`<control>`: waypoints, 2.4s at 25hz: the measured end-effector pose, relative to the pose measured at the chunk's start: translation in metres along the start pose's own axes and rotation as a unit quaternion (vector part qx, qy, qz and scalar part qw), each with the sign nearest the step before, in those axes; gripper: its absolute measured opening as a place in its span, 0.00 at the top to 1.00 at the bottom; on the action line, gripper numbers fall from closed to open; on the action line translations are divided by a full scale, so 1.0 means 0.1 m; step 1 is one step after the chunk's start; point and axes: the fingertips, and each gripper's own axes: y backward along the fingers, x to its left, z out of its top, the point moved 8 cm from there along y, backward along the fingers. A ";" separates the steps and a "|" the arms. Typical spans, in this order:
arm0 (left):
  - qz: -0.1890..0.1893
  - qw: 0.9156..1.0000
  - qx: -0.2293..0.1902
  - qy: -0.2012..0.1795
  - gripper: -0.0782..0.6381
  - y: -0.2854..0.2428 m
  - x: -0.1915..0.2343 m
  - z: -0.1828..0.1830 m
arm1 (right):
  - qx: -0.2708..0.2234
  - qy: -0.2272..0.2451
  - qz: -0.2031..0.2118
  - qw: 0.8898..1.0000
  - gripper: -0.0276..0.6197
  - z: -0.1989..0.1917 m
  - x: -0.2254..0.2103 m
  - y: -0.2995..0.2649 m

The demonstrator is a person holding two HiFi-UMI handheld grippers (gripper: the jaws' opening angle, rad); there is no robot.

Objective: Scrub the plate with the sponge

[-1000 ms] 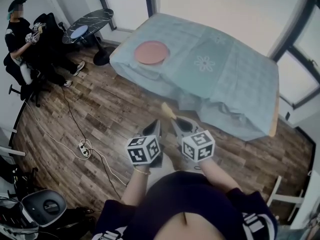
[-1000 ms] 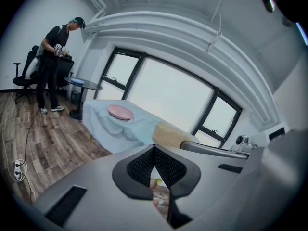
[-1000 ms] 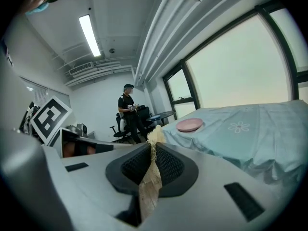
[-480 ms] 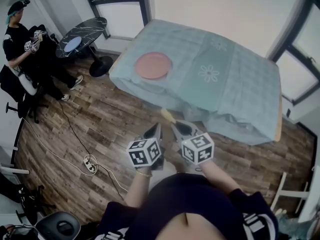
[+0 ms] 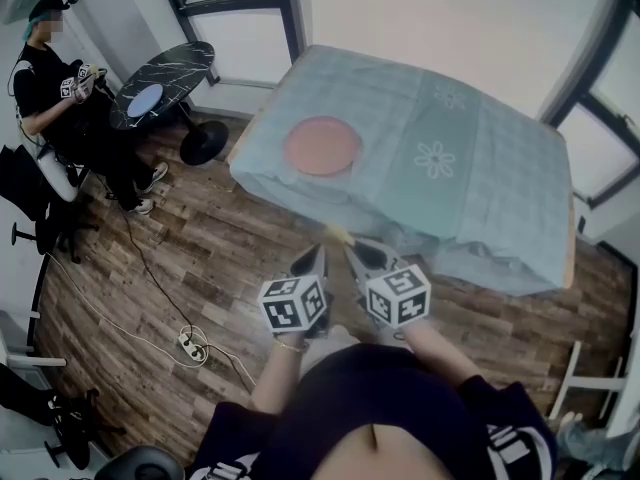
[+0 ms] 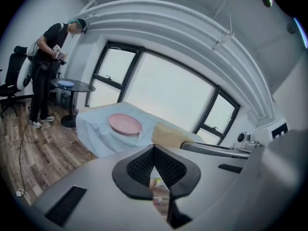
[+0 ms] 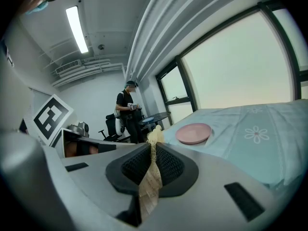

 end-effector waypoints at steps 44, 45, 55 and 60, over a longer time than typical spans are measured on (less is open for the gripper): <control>0.011 0.999 0.038 0.002 0.88 -1.74 1.66 1.24 | 0.033 0.007 -0.074 0.997 0.90 0.89 -1.15 -2.19; 0.014 0.999 0.038 0.001 0.88 -1.80 1.70 1.28 | 0.036 0.008 -0.075 0.996 0.90 0.91 -1.20 -2.25; 0.029 0.997 0.068 0.000 0.87 -2.41 2.12 1.50 | 0.060 0.018 -0.093 0.994 0.90 1.00 -1.63 -2.80; 0.030 0.996 0.085 0.004 0.87 -2.62 2.29 1.47 | 0.077 0.031 -0.097 0.992 0.90 0.98 -1.79 -2.98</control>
